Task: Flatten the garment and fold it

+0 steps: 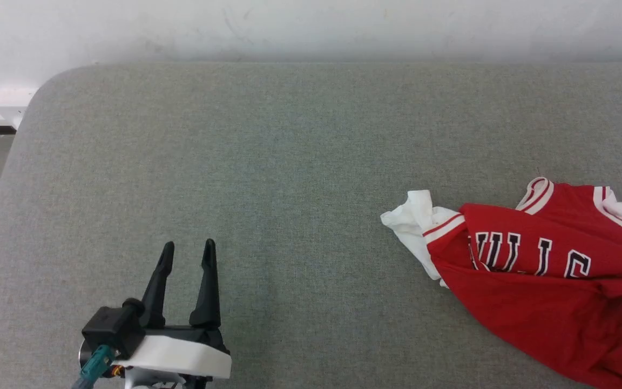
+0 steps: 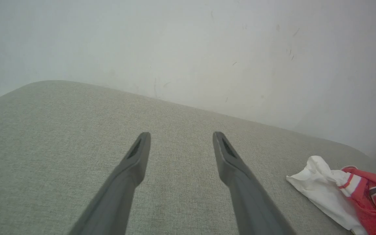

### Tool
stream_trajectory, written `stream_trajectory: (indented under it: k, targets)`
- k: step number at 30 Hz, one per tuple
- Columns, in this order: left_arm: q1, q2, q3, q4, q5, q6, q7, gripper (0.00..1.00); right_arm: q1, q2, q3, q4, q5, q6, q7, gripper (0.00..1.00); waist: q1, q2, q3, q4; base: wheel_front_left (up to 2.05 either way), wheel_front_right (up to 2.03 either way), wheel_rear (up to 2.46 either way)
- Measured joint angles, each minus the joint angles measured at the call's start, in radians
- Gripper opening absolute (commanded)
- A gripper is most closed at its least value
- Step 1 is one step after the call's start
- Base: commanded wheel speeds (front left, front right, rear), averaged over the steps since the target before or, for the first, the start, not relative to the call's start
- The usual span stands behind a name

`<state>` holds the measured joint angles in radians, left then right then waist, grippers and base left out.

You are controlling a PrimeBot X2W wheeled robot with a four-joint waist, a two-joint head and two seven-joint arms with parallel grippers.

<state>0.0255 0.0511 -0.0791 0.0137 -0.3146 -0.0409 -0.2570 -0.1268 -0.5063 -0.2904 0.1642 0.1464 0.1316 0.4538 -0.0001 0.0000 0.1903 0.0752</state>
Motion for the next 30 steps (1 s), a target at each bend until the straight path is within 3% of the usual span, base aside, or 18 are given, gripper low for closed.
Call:
stream_trajectory:
  k: [11,12,14,15,19,23,30]
  targets:
    - [0.005,0.000,0.005,0.009,0.022,-0.011,0.000,1.00,0.067,0.111,-0.057,0.168,-0.037,0.000,-0.070,0.00,0.0000,0.0000,0.003,-0.006,0.00,0.00,0.00]
    - [0.005,0.000,0.007,0.009,0.025,-0.012,0.000,1.00,0.064,0.113,-0.051,0.172,-0.042,0.000,-0.081,0.04,0.0001,0.0000,0.002,-0.008,0.00,0.00,0.00]
    - [0.005,0.000,0.007,0.011,0.026,-0.012,0.000,1.00,0.051,0.115,-0.043,0.176,-0.042,0.000,-0.097,0.56,0.0001,0.0000,-0.003,-0.012,0.00,0.00,0.00]
    - [0.005,0.000,0.006,0.011,0.026,-0.012,0.000,1.00,0.042,0.117,-0.042,0.175,-0.040,0.000,-0.105,1.00,0.0001,0.0000,-0.006,-0.013,0.00,0.00,0.00]
    - [0.009,0.000,0.004,0.015,0.025,-0.012,0.000,1.00,0.010,0.116,-0.045,0.115,-0.008,0.000,-0.124,1.00,0.0001,0.0000,-0.023,-0.016,0.00,0.00,0.00]
    - [0.012,0.000,0.001,0.015,0.021,-0.011,0.000,1.00,-0.015,0.117,-0.046,-0.036,0.061,0.000,-0.104,1.00,0.0000,0.0000,-0.039,-0.014,0.00,0.00,0.00]
    - [0.020,0.000,0.000,0.013,0.006,-0.010,0.000,1.00,-0.019,0.149,0.090,-0.238,0.163,0.000,0.043,1.00,0.0000,0.0000,-0.045,0.000,0.00,0.00,0.00]
